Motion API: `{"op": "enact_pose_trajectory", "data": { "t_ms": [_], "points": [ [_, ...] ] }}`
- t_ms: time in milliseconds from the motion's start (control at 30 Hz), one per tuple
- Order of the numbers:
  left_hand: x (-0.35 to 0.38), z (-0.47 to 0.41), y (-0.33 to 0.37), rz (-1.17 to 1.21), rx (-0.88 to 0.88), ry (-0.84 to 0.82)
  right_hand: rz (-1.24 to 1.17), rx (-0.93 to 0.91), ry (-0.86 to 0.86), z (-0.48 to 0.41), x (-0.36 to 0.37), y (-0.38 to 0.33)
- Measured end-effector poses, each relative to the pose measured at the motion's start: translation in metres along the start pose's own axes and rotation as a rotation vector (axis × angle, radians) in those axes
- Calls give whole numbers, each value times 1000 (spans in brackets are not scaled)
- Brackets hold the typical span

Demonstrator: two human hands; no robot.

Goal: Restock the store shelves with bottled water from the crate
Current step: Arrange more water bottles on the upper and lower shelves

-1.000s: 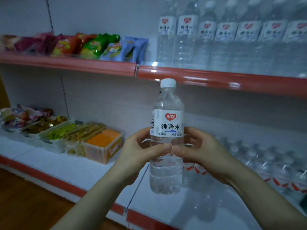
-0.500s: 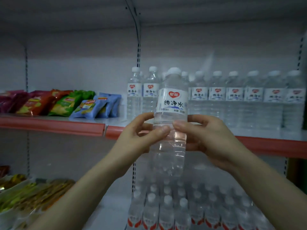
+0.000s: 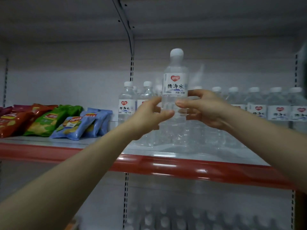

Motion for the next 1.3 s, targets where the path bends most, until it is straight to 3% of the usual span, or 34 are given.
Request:
{"op": "enact_pose_trajectory", "data": {
  "t_ms": [267,467,700,1033,1300],
  "points": [
    [7,-25,-55,-36,-128,32,75,113,-46,-27,3,47],
    [8,-30,-66,-89,-92,108,148,142,-28,-39,-4,71],
    [-3,-28,-71,-336,-160,168,510,219,-95,-45,2,73],
    [-6,-42,-84,-481,-253,150,456,267,4,-63,10,92],
    [-5,-46,-90,-442,-261,135,462,304,38,-67,11,98]
  ]
}}
Point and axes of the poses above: each hand's wrist, its own z-axis away from the middle knuckle, its own x-axis out of the palm, y = z × x, the point moved 8 cm from there along -z, towards the middle knuckle, and after that the axes turned 9 degrees about -y, right-handed, at the moved point
